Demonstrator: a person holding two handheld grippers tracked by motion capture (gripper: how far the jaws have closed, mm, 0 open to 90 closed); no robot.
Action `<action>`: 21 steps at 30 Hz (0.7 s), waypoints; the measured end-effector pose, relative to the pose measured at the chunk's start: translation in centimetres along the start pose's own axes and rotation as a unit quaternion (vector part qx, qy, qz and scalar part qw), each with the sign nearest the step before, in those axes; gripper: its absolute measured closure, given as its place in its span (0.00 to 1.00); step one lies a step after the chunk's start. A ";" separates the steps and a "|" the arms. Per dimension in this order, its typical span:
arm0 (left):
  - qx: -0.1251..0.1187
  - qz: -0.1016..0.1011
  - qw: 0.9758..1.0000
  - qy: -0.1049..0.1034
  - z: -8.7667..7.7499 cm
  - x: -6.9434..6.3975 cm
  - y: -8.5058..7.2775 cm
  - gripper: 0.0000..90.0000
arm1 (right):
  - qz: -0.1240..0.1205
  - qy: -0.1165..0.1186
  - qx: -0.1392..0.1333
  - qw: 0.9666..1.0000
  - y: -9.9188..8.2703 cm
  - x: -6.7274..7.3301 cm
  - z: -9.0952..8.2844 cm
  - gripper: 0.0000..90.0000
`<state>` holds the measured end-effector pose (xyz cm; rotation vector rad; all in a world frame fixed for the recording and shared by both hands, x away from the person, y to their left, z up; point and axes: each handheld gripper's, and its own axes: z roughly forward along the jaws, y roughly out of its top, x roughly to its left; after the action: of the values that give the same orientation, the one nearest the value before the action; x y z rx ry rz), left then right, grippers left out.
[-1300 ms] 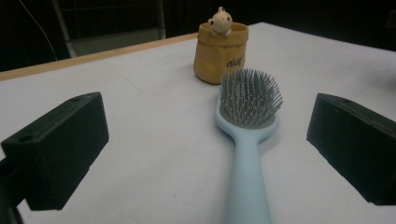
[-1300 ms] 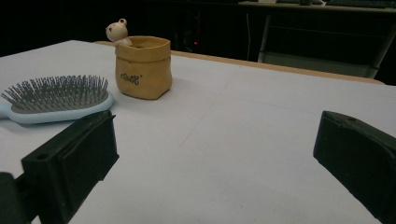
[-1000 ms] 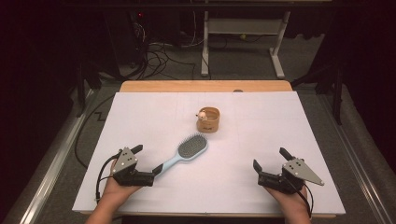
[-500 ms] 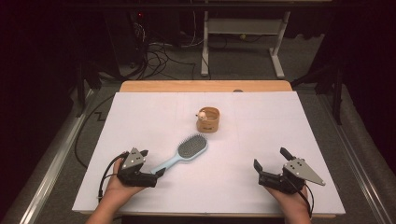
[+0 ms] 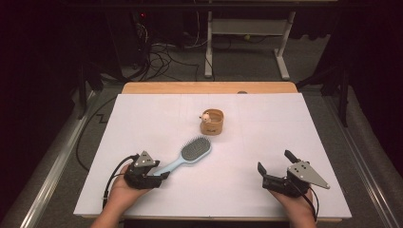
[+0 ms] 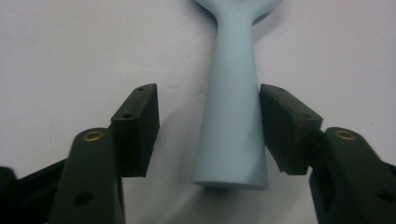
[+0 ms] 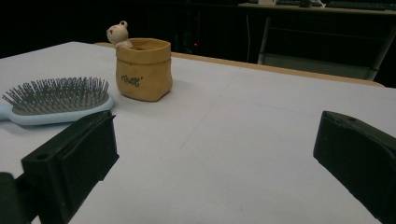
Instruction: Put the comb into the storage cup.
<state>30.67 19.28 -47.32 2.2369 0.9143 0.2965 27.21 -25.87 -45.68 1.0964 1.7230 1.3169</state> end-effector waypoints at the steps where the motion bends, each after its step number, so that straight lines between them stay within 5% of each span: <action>1: 0.002 0.002 1.000 -0.001 0.0 -0.1 0.0 0.52 | 0.000 0.000 -0.001 1.000 0.0 -0.1 0.0 0.00; 4: 0.009 0.017 1.000 0.001 0.2 -0.6 0.2 0.68 | 0.004 -0.001 -0.003 1.000 0.0 -0.3 -0.1 0.00; 10: 0.019 0.039 0.999 0.013 0.1 -1.0 0.3 0.69 | 0.005 -0.002 -0.004 1.000 0.1 -0.3 -0.1 0.00; 17: 0.026 0.036 0.999 0.017 -1.0 -0.8 -0.4 0.69 | 0.004 -0.005 -0.003 1.000 0.1 -0.2 -0.2 0.00; 21: 0.028 0.028 0.999 0.027 -2.9 -0.2 -2.0 0.69 | 0.011 -0.006 -0.003 1.000 0.0 -0.3 -0.3 0.00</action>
<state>28.19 21.68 -46.49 2.3198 0.8997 0.3629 27.08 -26.30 -45.60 1.1208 1.7023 1.3245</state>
